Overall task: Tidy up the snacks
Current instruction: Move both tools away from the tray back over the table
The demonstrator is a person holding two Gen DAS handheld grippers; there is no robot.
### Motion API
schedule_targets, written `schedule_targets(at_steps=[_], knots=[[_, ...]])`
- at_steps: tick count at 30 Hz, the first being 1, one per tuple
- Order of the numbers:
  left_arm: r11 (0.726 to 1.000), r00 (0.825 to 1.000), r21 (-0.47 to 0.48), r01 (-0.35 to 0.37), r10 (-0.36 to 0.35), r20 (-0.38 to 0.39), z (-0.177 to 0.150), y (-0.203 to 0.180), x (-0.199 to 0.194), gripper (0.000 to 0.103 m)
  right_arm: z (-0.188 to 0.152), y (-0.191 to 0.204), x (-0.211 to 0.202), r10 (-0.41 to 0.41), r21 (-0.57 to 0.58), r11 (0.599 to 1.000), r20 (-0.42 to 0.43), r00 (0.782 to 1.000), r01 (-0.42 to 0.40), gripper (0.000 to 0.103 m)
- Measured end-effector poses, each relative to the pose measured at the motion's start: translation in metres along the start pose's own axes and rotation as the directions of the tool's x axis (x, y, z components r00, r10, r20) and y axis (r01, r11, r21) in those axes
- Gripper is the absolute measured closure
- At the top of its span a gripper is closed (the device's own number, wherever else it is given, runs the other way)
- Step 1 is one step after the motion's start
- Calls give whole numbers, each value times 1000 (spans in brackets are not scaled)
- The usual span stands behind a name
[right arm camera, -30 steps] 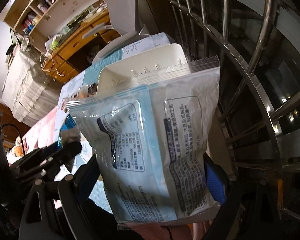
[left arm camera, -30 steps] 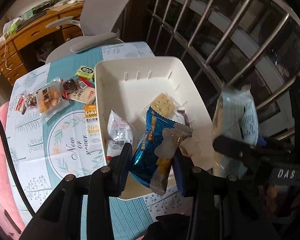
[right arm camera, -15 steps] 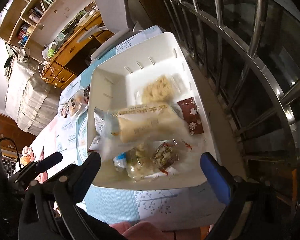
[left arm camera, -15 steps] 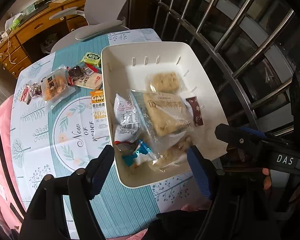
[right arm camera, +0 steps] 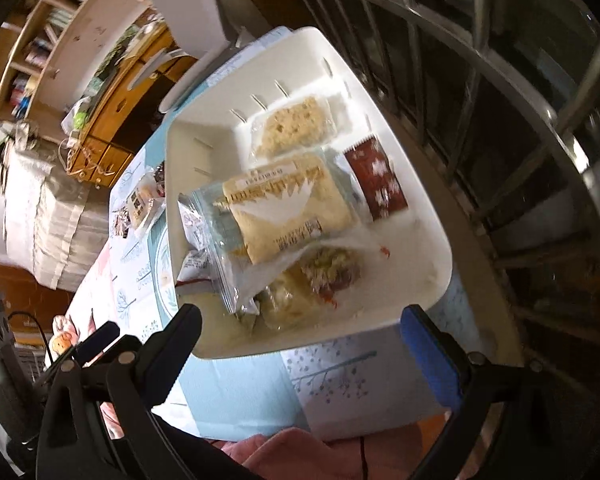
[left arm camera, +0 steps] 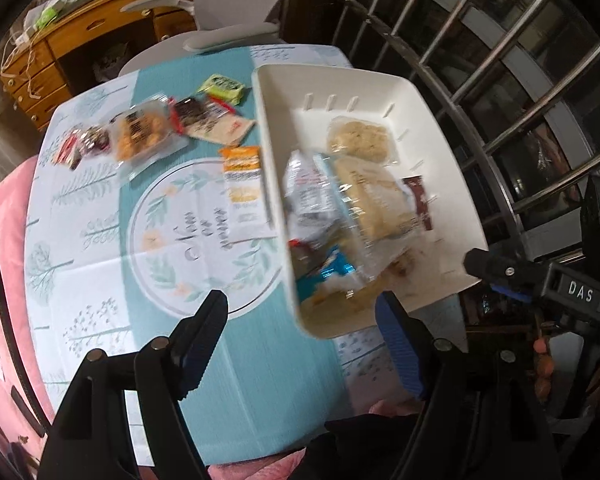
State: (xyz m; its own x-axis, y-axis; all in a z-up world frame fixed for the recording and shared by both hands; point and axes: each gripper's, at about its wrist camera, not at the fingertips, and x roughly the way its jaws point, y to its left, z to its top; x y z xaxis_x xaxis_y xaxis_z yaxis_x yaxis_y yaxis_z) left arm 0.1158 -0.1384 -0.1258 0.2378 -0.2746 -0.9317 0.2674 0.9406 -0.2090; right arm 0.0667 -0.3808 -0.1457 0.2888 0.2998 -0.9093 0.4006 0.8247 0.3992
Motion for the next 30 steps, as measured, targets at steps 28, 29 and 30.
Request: schedule_targets(at_steps=[28,29,30], knots=[[994,992,-24,-103,101,-80,-7,276,-42,21,-89,134,63,-42,404,914,3,999,37,3],[994,991,-21,-107,105,-84,-1,287,-41,21,-90,140,68,-45,421,906,-6,999,43,3],[994,990,-21,-110,108,-86,3,293,-40,21,-90,144,70,-43,431,901,-10,999,44,3]])
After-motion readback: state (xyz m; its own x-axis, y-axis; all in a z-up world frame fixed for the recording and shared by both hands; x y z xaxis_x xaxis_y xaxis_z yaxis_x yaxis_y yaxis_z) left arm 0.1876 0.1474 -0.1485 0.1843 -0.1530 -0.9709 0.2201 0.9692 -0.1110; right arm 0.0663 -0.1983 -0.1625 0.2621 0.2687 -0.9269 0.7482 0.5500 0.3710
